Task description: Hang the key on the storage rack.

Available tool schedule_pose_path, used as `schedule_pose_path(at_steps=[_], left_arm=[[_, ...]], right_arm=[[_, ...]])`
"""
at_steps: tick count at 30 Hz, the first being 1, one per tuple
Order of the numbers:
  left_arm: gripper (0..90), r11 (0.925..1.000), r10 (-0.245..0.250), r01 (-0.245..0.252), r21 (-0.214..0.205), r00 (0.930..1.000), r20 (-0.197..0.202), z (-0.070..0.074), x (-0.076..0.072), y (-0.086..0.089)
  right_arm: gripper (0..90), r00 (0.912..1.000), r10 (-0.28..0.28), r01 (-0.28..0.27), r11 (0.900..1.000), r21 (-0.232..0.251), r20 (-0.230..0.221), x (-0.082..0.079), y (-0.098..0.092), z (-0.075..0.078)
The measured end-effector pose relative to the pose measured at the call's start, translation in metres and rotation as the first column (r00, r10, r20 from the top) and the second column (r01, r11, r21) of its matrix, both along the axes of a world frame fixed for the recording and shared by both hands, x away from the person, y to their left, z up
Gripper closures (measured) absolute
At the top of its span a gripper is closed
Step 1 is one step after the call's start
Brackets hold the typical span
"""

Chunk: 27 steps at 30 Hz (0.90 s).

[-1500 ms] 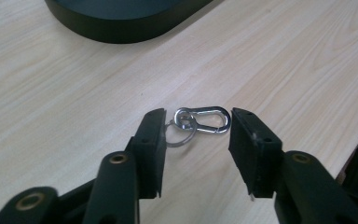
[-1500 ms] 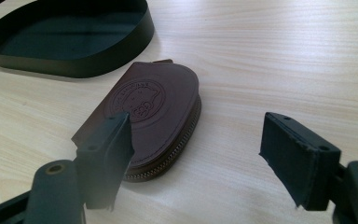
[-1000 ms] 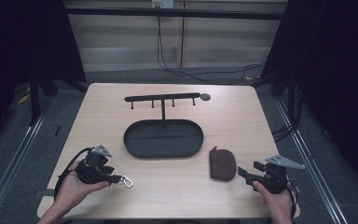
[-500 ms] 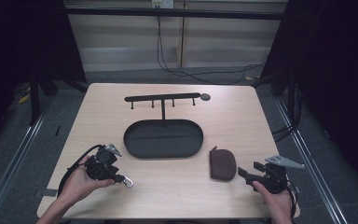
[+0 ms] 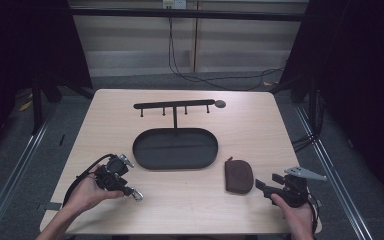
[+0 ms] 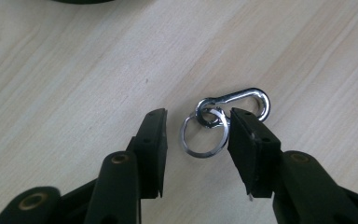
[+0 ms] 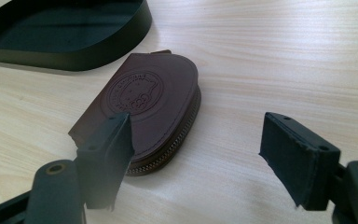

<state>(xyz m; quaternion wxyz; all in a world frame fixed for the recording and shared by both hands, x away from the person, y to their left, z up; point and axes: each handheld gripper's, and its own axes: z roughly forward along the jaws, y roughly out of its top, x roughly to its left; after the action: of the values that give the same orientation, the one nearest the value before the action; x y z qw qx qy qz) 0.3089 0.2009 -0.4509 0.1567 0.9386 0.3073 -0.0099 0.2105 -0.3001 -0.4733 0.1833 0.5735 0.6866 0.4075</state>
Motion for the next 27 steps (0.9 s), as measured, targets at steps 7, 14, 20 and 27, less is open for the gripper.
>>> schedule_pose_path(at_steps=[7,14,20,27], left_arm=[[55.0,0.999,-0.016,0.017,0.042,0.9997,-0.018,-0.006,0.001,-0.003],[55.9,0.9956,-0.061,0.064,0.069,0.997,-0.048,-0.011,0.002,-0.007],[62.5,0.9914,-0.086,0.089,0.096,0.9958,-0.03,-0.01,0.002,-0.011],[73.0,0.9876,-0.106,0.109,0.112,0.9938,-0.033,-0.007,0.003,-0.013]], right_arm=[[25.1,1.0,0.001,-0.001,1.0,0.002,-0.006,0.001,0.0,-0.001],[25.4,0.9998,-0.01,0.01,0.9999,0.009,-0.017,0.001,-0.002,-0.002],[25.5,0.9997,-0.007,0.007,0.9999,0.012,-0.022,0.001,-0.001,-0.002],[25.5,0.9997,-0.006,0.006,0.9999,0.009,-0.023,0.001,-0.001,-0.002]])
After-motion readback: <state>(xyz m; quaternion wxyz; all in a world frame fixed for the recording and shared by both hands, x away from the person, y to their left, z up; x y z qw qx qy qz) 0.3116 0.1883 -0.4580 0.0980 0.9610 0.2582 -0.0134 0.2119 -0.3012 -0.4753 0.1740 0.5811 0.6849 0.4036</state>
